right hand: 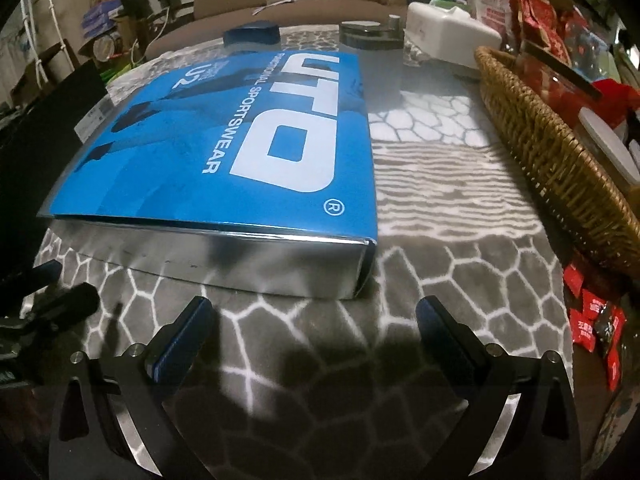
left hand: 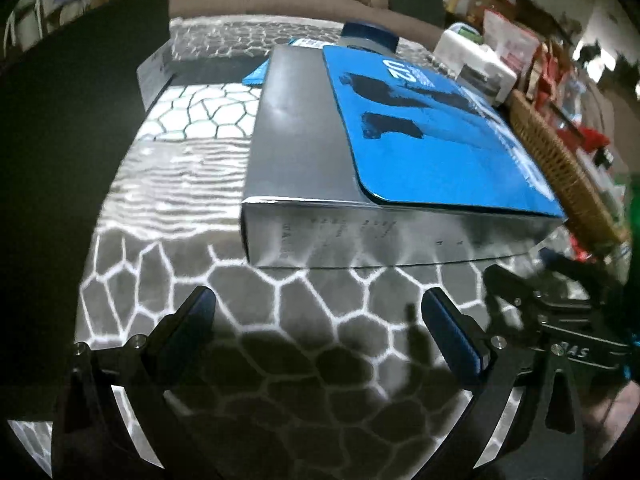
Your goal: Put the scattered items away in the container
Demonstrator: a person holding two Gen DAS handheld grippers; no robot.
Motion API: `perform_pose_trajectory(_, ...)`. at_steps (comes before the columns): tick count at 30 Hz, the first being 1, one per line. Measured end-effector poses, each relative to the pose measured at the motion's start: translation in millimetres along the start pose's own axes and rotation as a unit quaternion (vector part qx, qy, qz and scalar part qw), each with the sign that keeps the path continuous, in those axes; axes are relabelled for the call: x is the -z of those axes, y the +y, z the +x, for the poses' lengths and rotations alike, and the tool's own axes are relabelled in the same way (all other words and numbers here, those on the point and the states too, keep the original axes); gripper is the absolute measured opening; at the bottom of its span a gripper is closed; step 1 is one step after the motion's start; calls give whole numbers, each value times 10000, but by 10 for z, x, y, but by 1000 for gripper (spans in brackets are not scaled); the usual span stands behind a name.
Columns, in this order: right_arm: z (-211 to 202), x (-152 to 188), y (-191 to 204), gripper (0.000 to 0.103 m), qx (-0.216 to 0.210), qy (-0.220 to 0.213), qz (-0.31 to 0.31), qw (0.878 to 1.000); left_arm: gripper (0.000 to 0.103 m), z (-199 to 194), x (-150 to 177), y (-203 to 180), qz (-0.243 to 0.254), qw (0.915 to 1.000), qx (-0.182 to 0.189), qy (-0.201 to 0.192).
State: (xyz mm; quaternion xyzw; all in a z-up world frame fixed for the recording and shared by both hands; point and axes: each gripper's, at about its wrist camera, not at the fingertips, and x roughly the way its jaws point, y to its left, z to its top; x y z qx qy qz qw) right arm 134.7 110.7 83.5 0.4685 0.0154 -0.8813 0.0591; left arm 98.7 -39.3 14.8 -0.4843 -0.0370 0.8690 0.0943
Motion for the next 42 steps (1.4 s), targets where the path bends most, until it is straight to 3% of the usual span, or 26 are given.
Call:
perform_pose_trajectory(8, 53, -21, 58, 103, 282, -193, 83, 9994, 103, 113, 46, -170, 327, 9971, -656, -186)
perform_pose_trajectory(12, 61, -27, 61, 103, 322, -201, 121, 9992, 103, 121, 35, -166, 171, 9969, -749, -194)
perform_pose_trajectory(42, 55, -23, 69, 103, 319, -201, 121, 9992, 103, 121, 33, -150, 146, 9969, -753, -199)
